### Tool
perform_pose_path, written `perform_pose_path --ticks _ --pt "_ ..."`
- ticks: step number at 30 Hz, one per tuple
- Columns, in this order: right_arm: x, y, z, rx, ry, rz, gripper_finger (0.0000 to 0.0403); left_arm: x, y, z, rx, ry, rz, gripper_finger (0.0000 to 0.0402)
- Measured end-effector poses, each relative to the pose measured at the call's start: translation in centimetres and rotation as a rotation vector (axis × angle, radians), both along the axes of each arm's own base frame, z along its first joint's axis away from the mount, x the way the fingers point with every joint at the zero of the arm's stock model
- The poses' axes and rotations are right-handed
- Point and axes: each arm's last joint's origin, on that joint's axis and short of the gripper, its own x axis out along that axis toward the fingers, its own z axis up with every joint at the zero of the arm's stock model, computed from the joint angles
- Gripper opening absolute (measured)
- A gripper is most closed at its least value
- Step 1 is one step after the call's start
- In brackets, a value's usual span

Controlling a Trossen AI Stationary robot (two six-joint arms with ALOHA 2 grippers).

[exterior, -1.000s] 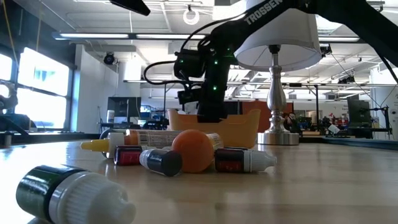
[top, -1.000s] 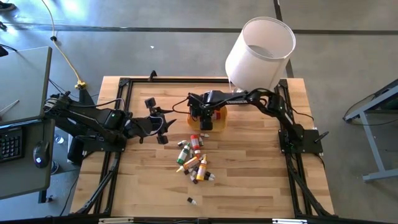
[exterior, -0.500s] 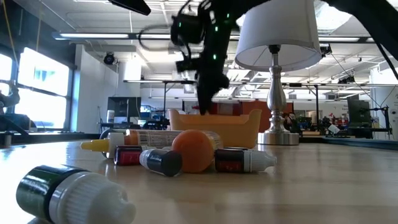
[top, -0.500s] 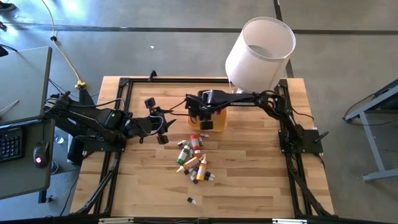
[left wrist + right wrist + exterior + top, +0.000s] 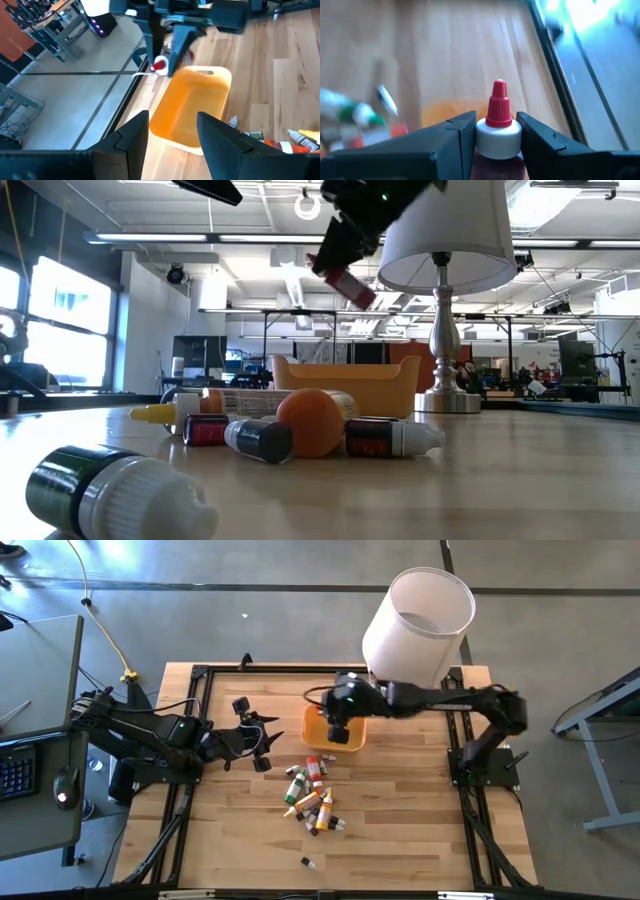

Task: Pick & Place food coloring
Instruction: Put the large red food coloring bottle into the yellow container

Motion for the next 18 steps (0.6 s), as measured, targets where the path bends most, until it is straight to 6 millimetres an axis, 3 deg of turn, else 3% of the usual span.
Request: perform_pose_path --ticks 8,12,18 --pt "-4.8 0.6 -7.9 -0.032 -0.577 0.009 0.0121 0.0 0.0 0.0 0.000 0.000 -0.001 0.0163" --pt "-7.4 0.2 -11.2 -0.010 -0.636 -0.124 0.0121 0.0 0.0 0.0 -0.001 0.000 -0.001 0.0163" --pt "-9.7 -1.0 -13.6 0.035 -0.596 -0.301 0.0121 0.0 0.0 0.1 -0.003 -0.008 -0.001 0.0163"
